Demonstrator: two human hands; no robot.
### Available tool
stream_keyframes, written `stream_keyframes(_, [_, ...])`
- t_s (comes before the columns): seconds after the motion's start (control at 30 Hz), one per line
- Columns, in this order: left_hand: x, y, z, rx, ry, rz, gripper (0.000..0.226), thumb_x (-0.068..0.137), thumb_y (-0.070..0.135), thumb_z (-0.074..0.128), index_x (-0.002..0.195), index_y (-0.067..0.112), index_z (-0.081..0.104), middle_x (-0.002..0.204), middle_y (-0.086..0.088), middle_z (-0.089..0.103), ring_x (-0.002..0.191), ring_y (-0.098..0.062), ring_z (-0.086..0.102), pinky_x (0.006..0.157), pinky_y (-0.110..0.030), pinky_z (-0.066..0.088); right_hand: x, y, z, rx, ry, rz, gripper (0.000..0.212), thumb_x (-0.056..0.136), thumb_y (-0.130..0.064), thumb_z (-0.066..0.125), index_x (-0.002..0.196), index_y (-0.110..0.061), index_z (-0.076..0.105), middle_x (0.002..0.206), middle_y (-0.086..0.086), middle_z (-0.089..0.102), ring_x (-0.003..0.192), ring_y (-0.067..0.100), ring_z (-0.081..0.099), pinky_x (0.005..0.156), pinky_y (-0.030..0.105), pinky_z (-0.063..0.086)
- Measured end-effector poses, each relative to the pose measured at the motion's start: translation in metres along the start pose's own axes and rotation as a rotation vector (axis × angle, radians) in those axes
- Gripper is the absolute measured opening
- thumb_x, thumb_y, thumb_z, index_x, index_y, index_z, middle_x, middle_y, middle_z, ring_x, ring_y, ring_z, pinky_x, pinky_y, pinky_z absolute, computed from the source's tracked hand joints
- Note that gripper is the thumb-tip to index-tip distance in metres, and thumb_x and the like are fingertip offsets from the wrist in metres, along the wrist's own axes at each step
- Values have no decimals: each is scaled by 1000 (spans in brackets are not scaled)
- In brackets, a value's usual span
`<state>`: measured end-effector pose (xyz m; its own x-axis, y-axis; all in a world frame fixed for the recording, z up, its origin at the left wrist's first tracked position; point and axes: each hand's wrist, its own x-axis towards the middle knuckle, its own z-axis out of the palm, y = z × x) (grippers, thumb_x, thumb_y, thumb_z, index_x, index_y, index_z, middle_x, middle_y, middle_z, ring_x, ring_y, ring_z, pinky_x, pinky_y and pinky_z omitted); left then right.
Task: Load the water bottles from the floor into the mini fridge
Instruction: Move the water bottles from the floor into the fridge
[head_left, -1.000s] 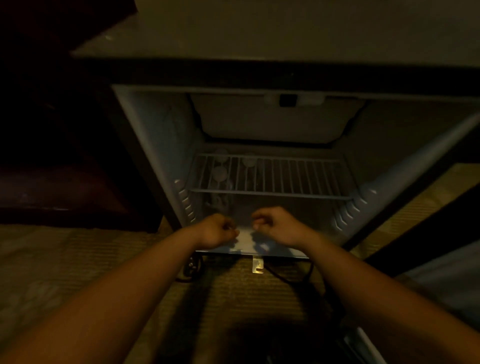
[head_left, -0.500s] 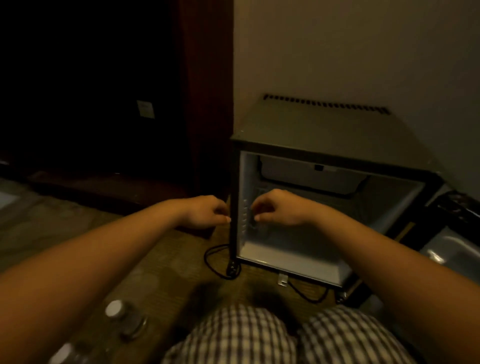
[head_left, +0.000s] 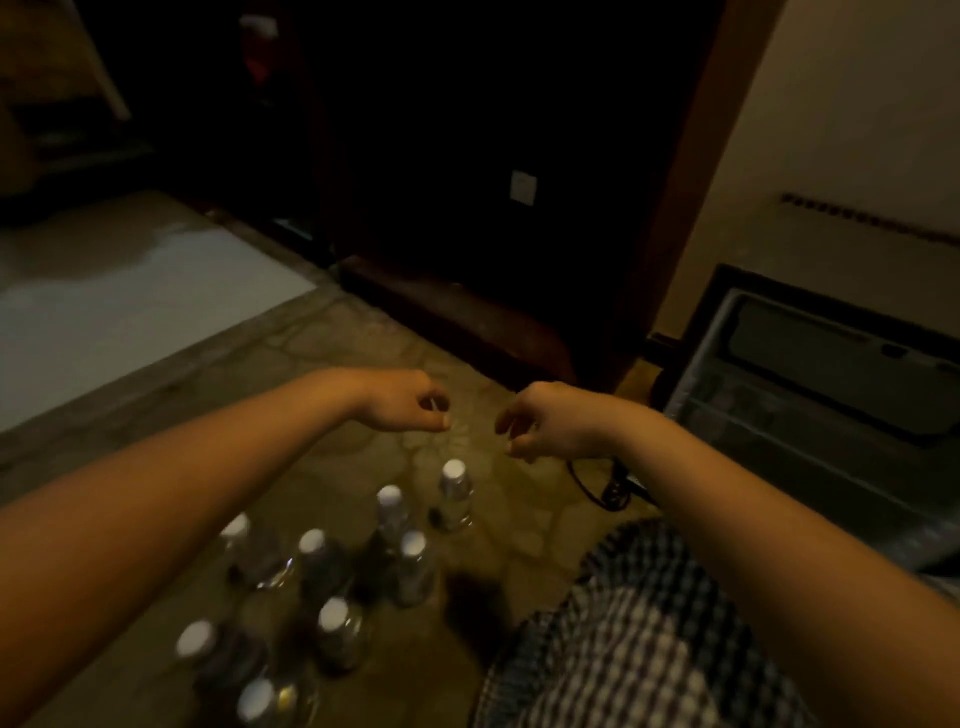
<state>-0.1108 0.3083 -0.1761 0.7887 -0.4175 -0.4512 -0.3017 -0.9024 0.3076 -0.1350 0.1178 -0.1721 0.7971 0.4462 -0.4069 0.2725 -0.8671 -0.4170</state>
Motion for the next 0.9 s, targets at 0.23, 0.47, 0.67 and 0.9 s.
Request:
stream_keyframes(0.23, [-46, -82, 77, -221, -94, -140, 35, 93, 20, 50, 124, 5, 52, 119, -11, 60, 100, -16, 54, 89, -28, 43, 50, -68, 94, 19, -148, -104, 41, 89, -19, 58, 130, -15, 50, 125, 7, 59, 111, 22, 58, 89, 31, 46])
stream_keyframes(0.47, [-72, -121, 191, -469, -88, -281, 33, 91, 25, 52, 123, 16, 52, 120, -5, 57, 111, -18, 55, 101, -37, 44, 79, -89, 184, 26, -269, -75, 30, 89, -14, 56, 119, -14, 56, 115, 7, 59, 95, 16, 55, 78, 28, 45])
stream_keyframes(0.67, [-65, -115, 254, -720, 12, -367, 48, 86, 12, 58, 132, 15, 43, 136, -6, 48, 128, -19, 44, 107, -31, 34, 91, -72, 222, 115, -250, 33, 27, 87, -17, 58, 114, -17, 57, 110, 4, 60, 99, 19, 59, 89, 36, 51])
stream_keyframes(0.9, [-52, -115, 282, -947, 58, -476, 48, 83, -1, 60, 129, 2, 47, 130, -18, 54, 125, -32, 49, 103, -32, 38, 102, -81, 263, 115, -306, 79, 36, 85, -23, 62, 120, -16, 55, 120, 7, 59, 111, 23, 56, 98, 42, 47])
